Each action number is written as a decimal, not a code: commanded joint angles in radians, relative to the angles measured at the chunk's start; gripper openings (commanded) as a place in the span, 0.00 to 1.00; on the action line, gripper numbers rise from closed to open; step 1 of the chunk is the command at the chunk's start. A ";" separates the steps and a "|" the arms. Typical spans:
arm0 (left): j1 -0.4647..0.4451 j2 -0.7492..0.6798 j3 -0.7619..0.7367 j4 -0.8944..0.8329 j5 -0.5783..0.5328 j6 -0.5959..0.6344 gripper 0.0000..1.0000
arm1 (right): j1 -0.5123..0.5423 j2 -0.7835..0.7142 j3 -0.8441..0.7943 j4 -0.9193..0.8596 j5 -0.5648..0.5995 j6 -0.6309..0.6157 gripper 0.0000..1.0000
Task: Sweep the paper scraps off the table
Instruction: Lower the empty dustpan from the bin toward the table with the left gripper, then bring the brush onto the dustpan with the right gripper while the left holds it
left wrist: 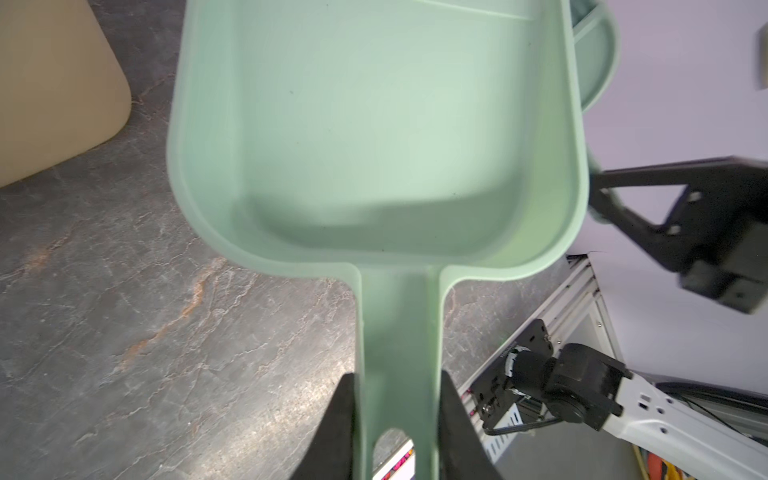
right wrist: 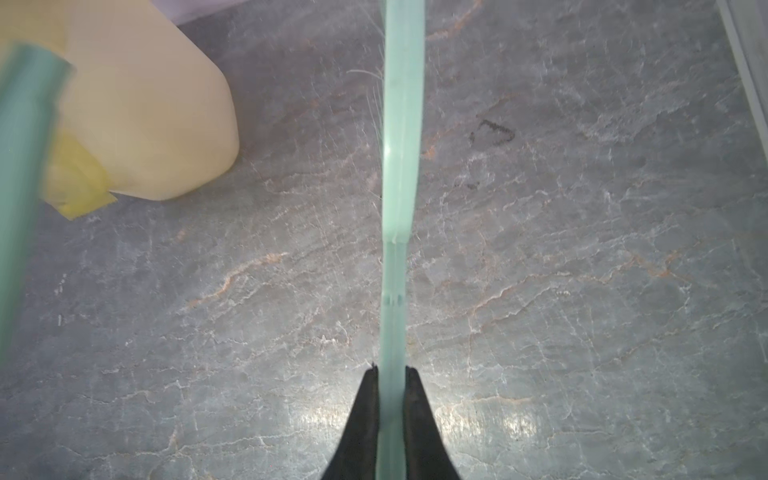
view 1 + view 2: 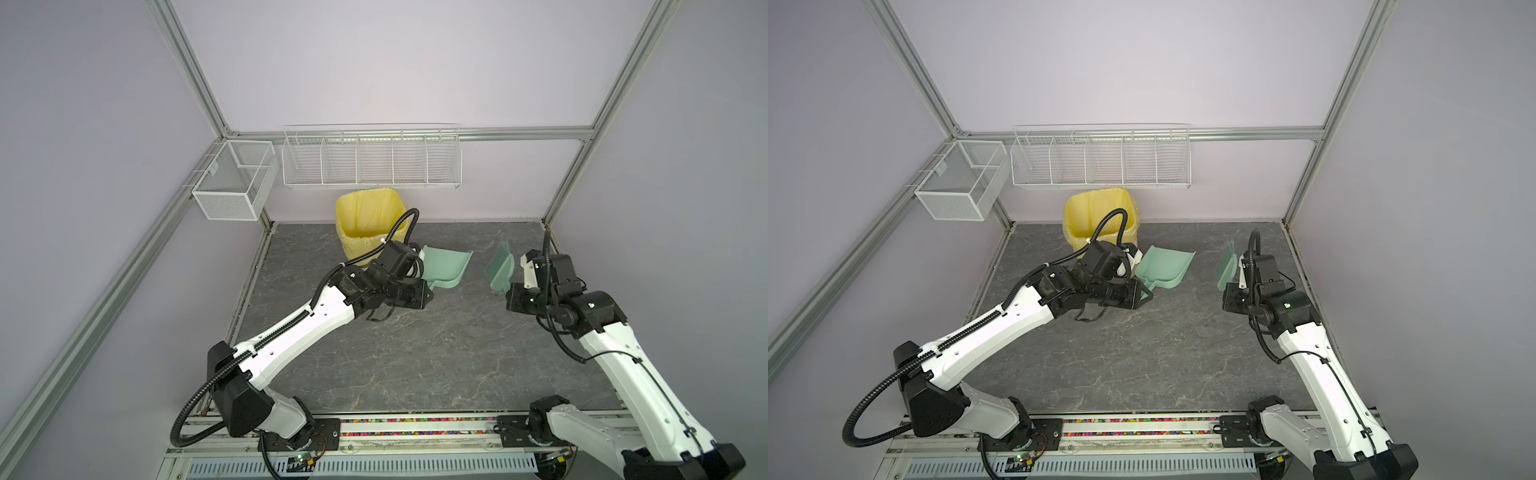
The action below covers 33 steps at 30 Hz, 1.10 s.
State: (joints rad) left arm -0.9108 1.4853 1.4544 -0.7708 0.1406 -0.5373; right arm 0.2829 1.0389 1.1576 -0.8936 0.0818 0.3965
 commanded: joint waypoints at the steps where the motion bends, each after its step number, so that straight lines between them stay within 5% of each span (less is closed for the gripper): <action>1: -0.018 0.020 -0.027 0.004 -0.079 0.040 0.00 | -0.006 0.010 0.048 0.026 0.013 -0.031 0.07; 33: -0.050 0.452 0.003 0.260 -0.166 0.062 0.00 | -0.002 0.054 -0.227 0.477 -0.335 0.130 0.07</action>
State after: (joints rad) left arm -0.9565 1.9118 1.4158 -0.5457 -0.0036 -0.4919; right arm 0.2813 1.0832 0.9649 -0.5137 -0.2085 0.4923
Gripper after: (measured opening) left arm 0.244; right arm 0.109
